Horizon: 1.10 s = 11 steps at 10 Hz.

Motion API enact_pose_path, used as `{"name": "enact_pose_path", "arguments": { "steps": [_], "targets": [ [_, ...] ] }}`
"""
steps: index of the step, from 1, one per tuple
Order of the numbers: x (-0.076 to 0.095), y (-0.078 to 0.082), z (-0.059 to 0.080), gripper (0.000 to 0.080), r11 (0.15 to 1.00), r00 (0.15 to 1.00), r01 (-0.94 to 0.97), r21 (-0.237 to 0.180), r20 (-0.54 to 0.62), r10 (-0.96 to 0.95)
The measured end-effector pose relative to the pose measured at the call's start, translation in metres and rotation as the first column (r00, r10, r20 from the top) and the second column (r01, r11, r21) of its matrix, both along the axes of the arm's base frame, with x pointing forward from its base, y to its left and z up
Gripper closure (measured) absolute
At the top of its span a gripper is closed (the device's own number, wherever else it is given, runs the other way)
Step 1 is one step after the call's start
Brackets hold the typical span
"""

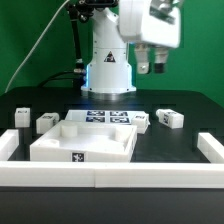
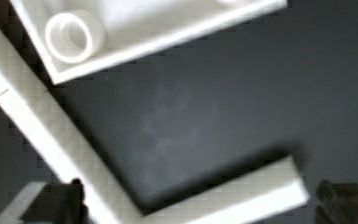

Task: Assemble one leg

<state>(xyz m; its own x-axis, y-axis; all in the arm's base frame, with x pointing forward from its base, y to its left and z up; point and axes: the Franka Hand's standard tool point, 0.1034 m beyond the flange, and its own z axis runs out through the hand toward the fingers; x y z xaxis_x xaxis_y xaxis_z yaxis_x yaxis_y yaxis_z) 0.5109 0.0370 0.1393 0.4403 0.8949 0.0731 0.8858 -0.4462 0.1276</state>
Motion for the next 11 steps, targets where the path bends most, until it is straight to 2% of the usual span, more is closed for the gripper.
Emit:
{"name": "enact_pose_path", "arguments": {
  "steps": [1, 4, 8, 9, 11],
  "targets": [
    [-0.007, -0.014, -0.007, 0.015, 0.997, 0.997, -0.07, -0.013, -0.017, 0.07],
    [-0.013, -0.039, -0.033, 0.015, 0.976, 0.977, -0.215, -0.033, -0.001, 0.215],
    [-0.016, -0.039, -0.036, 0.015, 0.979, 0.98, -0.2, -0.028, -0.011, 0.199],
    [-0.02, -0.044, -0.044, 0.015, 0.977, 0.978, -0.21, -0.027, -0.024, 0.209],
    [-0.031, -0.066, -0.072, 0.015, 0.971, 0.97, -0.238, -0.022, -0.048, 0.237]
  ]
}}
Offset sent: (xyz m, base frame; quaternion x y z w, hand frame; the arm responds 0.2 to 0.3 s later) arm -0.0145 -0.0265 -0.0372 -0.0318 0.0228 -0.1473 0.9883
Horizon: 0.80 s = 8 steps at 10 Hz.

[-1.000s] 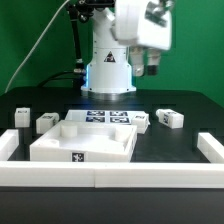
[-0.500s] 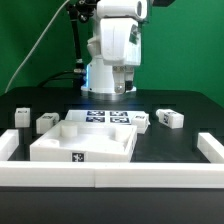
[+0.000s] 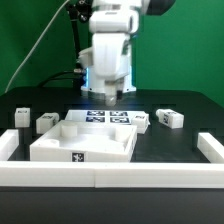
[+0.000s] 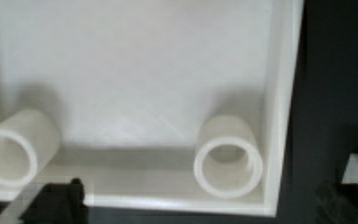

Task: Assemble one leg

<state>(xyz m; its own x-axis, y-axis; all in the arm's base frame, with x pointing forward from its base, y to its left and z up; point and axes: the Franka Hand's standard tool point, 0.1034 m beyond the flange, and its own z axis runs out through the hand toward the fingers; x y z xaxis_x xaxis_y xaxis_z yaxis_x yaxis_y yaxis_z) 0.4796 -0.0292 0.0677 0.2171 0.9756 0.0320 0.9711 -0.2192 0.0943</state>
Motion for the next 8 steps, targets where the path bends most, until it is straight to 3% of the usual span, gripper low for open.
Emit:
{"name": "enact_pose_path", "arguments": {
  "steps": [4, 8],
  "targets": [
    [-0.017, -0.006, -0.038, 0.015, 1.0, 0.998, 0.024, 0.015, -0.05, -0.023],
    [-0.029, -0.002, -0.058, 0.015, 0.999, 0.996, 0.028, 0.024, -0.087, -0.026]
  ]
}}
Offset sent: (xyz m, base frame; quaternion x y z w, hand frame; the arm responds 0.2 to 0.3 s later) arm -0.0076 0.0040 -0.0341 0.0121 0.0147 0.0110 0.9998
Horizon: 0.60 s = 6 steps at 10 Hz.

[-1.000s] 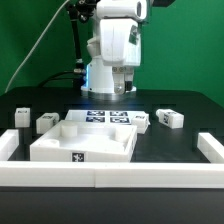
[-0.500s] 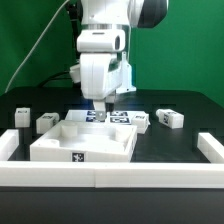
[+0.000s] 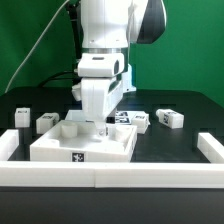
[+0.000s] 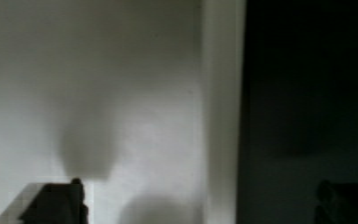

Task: Assemble one leg

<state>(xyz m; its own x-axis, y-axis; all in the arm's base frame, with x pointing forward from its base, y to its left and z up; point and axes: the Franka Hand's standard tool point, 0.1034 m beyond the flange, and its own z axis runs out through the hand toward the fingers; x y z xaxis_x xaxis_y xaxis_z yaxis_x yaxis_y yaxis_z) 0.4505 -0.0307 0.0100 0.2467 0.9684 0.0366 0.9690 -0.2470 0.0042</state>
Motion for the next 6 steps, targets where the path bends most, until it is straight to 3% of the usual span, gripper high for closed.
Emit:
{"name": "enact_pose_path", "arguments": {
  "steps": [2, 4, 5, 6],
  "targets": [
    [-0.0011, 0.0011, -0.0016, 0.015, 1.0, 1.0, 0.007, 0.001, -0.004, -0.007],
    [-0.0011, 0.0014, -0.0016, 0.0406, 1.0, 1.0, 0.013, 0.001, -0.003, -0.013],
    [-0.0012, 0.0013, -0.0016, 0.0406, 1.0, 1.0, 0.013, 0.001, -0.003, -0.013],
    [-0.0012, 0.0013, -0.0016, 0.059, 1.0, 1.0, 0.013, 0.001, -0.003, -0.013]
  ]
}}
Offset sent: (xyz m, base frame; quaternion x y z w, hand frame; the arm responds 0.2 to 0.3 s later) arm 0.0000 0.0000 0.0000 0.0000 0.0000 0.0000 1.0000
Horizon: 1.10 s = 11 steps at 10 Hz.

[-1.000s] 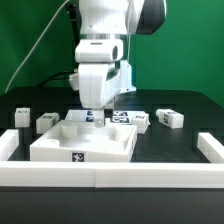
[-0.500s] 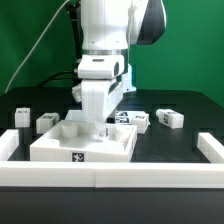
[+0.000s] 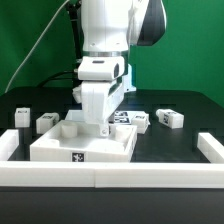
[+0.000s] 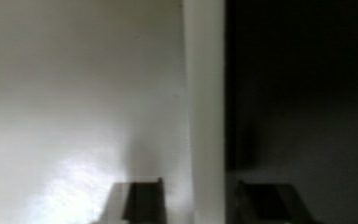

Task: Assemble one leg

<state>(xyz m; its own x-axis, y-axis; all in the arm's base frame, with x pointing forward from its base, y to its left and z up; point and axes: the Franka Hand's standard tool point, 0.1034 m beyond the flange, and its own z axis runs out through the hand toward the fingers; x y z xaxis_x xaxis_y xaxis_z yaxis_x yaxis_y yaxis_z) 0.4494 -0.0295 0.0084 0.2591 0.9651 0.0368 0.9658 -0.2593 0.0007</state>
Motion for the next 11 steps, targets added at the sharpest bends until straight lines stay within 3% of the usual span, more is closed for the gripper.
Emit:
{"name": "enact_pose_path", "arguments": {
  "steps": [1, 7, 11],
  "targets": [
    [-0.0001, 0.0, 0.0, 0.0717, 1.0, 1.0, 0.0, 0.0, 0.0, 0.0],
    [-0.0002, -0.0002, -0.0001, 0.0742, 1.0, 1.0, 0.0, 0.0, -0.001, 0.0],
    [0.0013, -0.0088, 0.0001, 0.0741, 0.983, 0.983, -0.184, -0.007, -0.022, 0.183]
  ]
}}
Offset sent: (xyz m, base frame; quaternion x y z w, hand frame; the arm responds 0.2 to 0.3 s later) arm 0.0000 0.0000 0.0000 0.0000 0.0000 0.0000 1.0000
